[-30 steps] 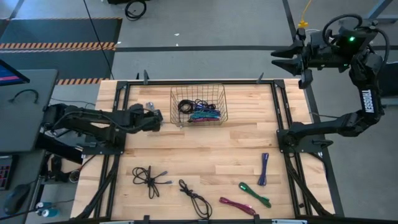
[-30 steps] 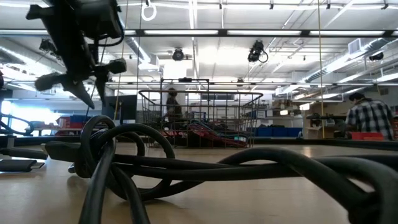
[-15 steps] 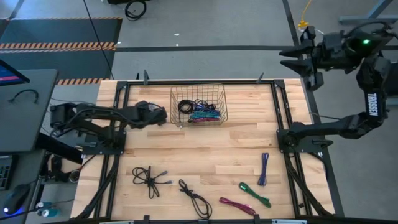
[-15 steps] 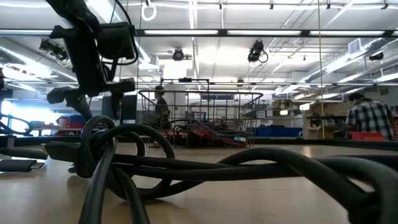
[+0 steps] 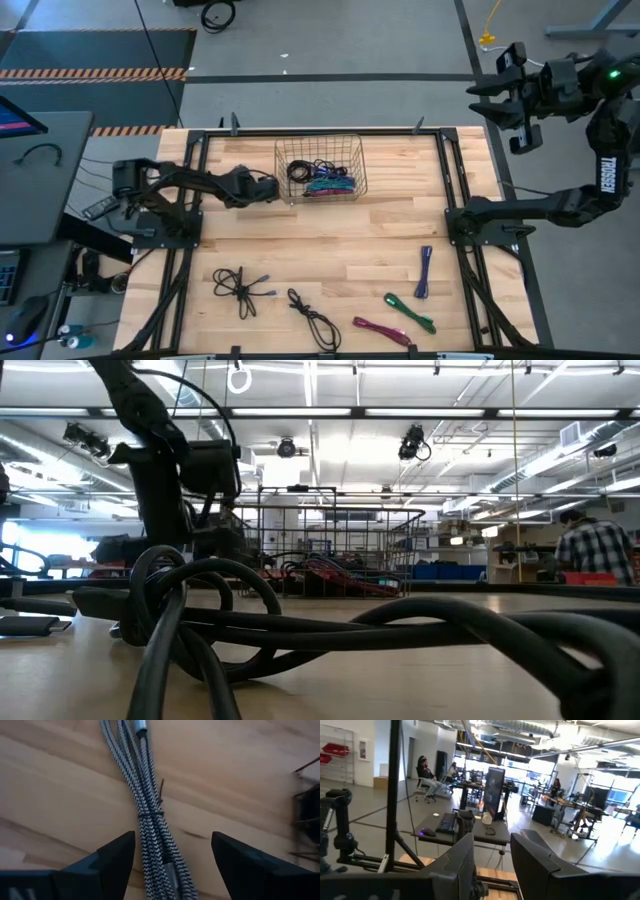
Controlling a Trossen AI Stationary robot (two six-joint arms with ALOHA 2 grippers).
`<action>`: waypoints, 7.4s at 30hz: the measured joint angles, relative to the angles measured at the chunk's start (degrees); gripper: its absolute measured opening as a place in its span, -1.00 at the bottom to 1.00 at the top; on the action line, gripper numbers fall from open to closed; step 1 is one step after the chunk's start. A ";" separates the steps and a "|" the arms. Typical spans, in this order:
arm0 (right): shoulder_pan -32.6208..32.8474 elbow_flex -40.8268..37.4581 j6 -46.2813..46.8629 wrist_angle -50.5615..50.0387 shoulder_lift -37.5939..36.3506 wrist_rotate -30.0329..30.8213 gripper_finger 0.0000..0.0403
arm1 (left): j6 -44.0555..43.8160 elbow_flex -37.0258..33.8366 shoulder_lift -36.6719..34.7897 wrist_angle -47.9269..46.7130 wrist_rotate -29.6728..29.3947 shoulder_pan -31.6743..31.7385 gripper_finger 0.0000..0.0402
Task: Pick and place USB-C Cables
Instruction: Put the white charger cable into the wire basket, then put the violet charger cable into the wire basket
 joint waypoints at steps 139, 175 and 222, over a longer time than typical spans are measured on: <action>0.00 0.02 8.72 -2.25 -3.14 -0.61 -0.33 | 101.65 81.57 39.87 -48.11 36.53 6.20 -0.92; 0.01 0.02 7.94 -3.69 -3.15 -1.66 -0.33 | 99.98 81.72 40.73 -47.53 37.36 5.40 -0.11; 4.81 -18.52 24.31 -42.45 -2.78 12.46 -0.44 | 88.47 81.72 0.57 -18.37 32.77 -20.32 0.03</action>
